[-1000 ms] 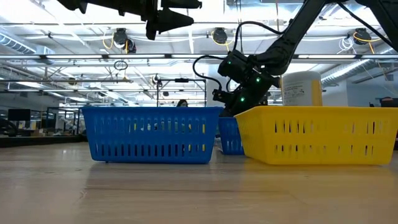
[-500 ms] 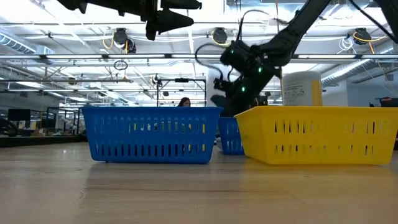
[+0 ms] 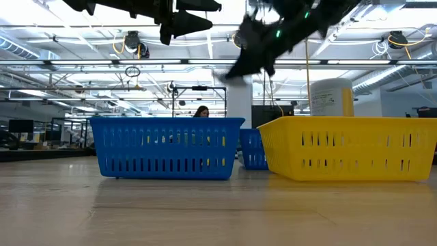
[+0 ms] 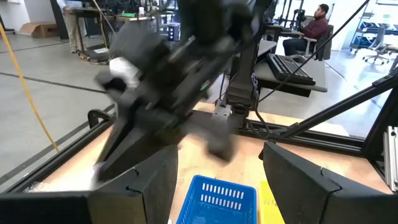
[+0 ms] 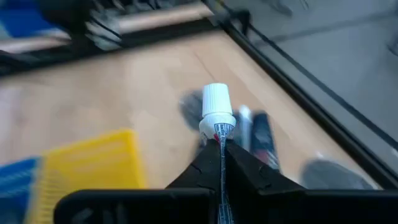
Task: Pick & Place Travel size toiletries
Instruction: Put the white toothpaste into the bottom yellow basket
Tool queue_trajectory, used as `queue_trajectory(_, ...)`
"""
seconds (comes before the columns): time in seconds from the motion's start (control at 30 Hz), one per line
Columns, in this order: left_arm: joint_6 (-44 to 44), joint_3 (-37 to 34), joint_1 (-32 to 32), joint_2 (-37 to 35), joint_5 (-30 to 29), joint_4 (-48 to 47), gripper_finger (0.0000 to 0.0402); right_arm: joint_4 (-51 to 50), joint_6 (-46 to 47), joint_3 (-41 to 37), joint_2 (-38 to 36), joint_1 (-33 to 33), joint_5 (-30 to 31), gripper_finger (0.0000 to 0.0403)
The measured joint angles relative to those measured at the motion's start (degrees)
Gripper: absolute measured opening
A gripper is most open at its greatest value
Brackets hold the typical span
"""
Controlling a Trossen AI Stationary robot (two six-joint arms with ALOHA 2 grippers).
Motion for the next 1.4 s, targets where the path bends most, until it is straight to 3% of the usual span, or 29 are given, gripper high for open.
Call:
queue_trajectory(0.4, 1.6, 0.0, 0.0, 0.0, -1.6, 0.0, 0.0234, -1.1, -3.0, 0.0, -6.1, 10.6, 0.1, 0.0005)
queue_trajectory(1.1, 2.8, 0.0, 0.0, 0.0, -1.0, -1.2, 0.0234, 1.4, -5.5, 0.0, -6.1, 13.1, 0.0, 0.0005)
queue_trajectory(1.3, 3.1, 0.0, 0.7, 0.0, 3.6, -0.4, 0.0231, 2.0, -5.6, 0.0, -6.1, 13.4, 0.0, 0.0005)
queue_trajectory(1.4, 3.1, 0.0, 1.3, 0.0, 7.1, -0.4, 0.0208, 2.6, -5.7, 0.0, -6.1, 13.5, 0.0, 0.0005)
